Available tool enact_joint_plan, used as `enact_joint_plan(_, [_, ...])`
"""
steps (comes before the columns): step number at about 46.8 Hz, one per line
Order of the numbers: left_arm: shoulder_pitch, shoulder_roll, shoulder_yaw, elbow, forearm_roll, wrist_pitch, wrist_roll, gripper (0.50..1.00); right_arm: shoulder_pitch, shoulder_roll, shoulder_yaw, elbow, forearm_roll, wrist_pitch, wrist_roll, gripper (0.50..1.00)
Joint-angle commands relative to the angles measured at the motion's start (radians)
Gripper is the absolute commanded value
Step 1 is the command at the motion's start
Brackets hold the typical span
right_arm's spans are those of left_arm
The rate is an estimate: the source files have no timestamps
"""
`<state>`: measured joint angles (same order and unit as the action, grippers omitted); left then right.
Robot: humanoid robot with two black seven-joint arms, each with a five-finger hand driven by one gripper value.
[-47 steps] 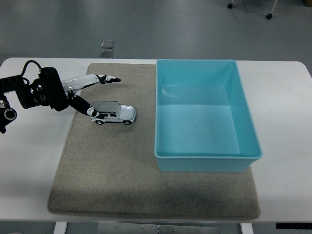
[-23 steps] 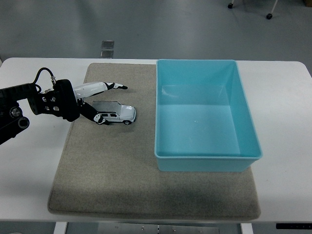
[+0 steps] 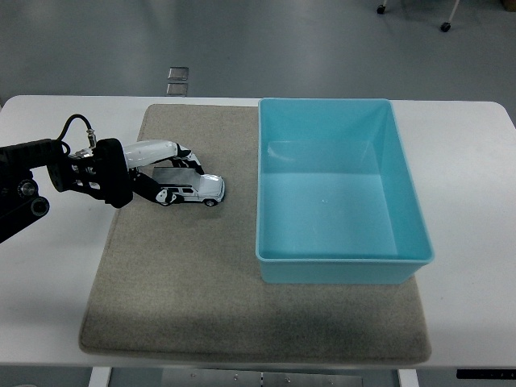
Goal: Left hand put the white car in the blue box
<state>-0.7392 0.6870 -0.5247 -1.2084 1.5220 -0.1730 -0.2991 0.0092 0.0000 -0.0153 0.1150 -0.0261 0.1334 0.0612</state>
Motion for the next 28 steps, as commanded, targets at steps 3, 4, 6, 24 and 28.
enact_joint_plan(3, [-0.003,0.000,0.000,0.000,0.004,0.000,0.002,0.636,0.000,0.000,0.000,0.000,0.000,0.000,-0.001,0.936])
enact_joint_plan(4, [-0.006,0.000,0.000,0.000,0.004,0.000,0.002,0.636,0.000,0.000,0.000,0.000,0.000,0.000,0.000,0.936])
enact_joint_plan(6, [-0.008,0.002,0.000,0.000,0.004,-0.003,0.002,0.632,0.000,0.000,0.000,0.000,0.000,0.000,0.000,0.936])
enact_joint_plan(24, [-0.026,0.019,0.000,-0.002,0.007,-0.006,0.000,0.500,0.000,0.000,0.000,0.000,0.000,0.000,0.000,0.936])
enact_joint_plan(28, [-0.032,0.034,0.000,-0.002,0.012,-0.003,-0.002,0.500,0.000,0.000,0.000,0.000,0.000,0.000,0.000,0.936])
